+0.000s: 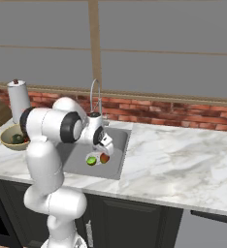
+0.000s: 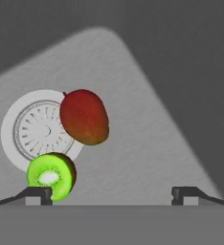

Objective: There is a mixed pile of frozen fruits and vegetables on the counter. Locate all the frozen vegetables and place the items in a bowl on the counter. Take all the frozen fruits and defrost them in a running sink.

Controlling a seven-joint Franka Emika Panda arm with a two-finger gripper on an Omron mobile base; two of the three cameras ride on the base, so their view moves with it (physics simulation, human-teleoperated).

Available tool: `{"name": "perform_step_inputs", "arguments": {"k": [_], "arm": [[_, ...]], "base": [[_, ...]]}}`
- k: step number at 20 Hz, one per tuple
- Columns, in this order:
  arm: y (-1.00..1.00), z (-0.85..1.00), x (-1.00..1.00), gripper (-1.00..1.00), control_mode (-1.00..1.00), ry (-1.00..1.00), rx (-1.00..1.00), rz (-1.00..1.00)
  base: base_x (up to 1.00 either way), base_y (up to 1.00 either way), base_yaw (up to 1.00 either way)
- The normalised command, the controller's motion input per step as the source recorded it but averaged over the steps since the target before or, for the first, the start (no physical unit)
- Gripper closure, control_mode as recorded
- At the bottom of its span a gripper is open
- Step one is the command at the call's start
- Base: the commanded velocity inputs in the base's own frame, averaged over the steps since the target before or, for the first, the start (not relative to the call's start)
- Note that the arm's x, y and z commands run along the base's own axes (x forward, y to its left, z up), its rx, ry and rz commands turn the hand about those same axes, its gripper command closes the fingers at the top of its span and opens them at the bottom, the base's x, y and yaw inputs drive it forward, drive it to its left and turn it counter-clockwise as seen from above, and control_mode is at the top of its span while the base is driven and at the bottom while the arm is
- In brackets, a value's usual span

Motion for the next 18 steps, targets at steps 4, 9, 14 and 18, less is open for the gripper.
{"name": "perform_step_inputs", "arguments": {"k": [4, 9, 14, 18], "arm": [[-0.10, 0.70, -0.43, -1.00, -1.00, -0.07, 0.00, 0.00], [-0.13, 0.87, -0.26, -1.00, -1.00, 0.01, 0.00, 0.00], [-0.10, 0.89, -0.41, -1.00, -1.00, 0.04, 0.00, 0.00], [-0.15, 0.85, -0.81, -1.00, -1.00, 0.07, 0.01, 0.00]], "base": [[0.00, 0.00, 0.00], [0.00, 0.00, 0.00], [0.00, 0.00, 0.00], [0.00, 0.00, 0.00]]}}
